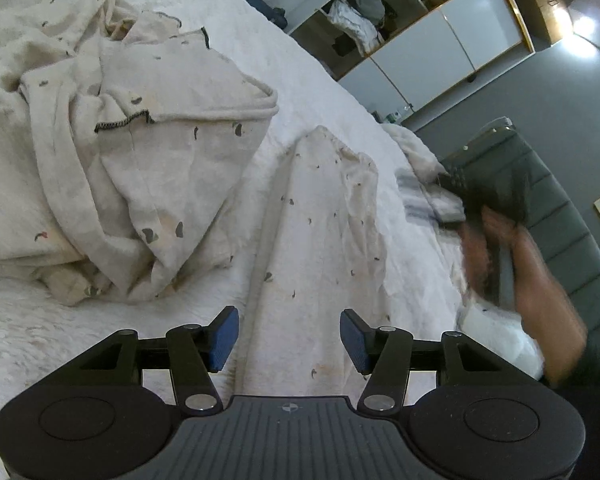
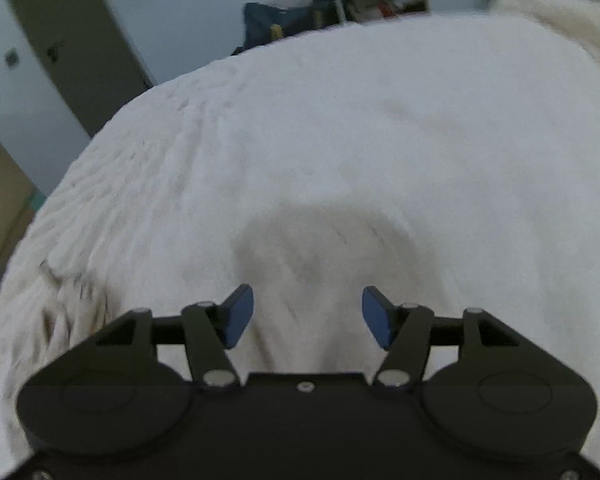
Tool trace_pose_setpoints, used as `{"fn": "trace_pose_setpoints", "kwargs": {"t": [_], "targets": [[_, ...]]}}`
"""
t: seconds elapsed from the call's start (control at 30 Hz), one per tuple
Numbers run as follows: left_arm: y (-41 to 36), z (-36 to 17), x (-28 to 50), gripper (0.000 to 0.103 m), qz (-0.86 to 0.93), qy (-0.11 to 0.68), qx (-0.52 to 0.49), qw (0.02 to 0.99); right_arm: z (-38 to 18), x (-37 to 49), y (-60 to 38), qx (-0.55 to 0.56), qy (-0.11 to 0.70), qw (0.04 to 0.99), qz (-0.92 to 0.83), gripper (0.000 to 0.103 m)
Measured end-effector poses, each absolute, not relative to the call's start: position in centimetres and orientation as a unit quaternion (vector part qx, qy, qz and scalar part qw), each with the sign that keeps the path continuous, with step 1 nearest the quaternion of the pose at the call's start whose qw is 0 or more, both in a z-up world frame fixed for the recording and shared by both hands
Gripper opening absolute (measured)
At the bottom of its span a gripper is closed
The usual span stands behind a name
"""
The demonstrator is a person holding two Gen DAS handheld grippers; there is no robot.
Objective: Fold clothes
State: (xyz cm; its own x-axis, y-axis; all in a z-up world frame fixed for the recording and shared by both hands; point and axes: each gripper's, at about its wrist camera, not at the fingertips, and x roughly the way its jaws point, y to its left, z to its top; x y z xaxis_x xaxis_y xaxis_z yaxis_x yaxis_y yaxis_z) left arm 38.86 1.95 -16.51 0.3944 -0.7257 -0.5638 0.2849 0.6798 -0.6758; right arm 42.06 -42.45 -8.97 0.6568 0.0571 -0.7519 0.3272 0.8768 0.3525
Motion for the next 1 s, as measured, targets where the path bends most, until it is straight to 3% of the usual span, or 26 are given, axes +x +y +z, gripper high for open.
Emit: {"fn": "trace_pose_setpoints", "kwargs": {"t": [0.17,0.27,0.4,0.53,0.63,0.77,1.0], "targets": [[0.9,-15.7,37.6,0.057,-0.314,0.445,-0.208,0.812,-13.0,29.5,-41.0,0.122,0.385,0.911,-0.083,0.057],[-1.0,-16.2,37.0,0.057,-0.313,0.45,-0.182,0.817,-14.5,26.5,-39.8,0.132,0.367,0.919,-0.05,0.049],[-3.6,-16.5,36.5,0.057,-0.326,0.444,-0.178,0.815,-14.7,24.8,-38.3,0.183,0.337,0.923,0.017,0.047],[-8.6,-16.0,35.4,0.057,-0.36,0.414,-0.156,0.822,-15.0,23.9,-35.9,0.101,0.323,0.94,0.034,0.046],[-13.6,-15.8,33.7,0.057,-0.37,0.377,-0.079,0.845,-15.6,23.3,-36.2,0.11,0.316,0.942,0.038,0.045],[-19.4,-17.2,31.7,0.057,-0.378,0.359,0.017,0.854,-15.3,24.4,-38.7,0.112,0.367,0.923,-0.034,0.046],[-24.5,-19.1,29.1,0.057,-0.409,0.314,0.131,0.847,-14.9,24.9,-42.3,0.157,0.364,0.915,-0.07,0.047]]}}
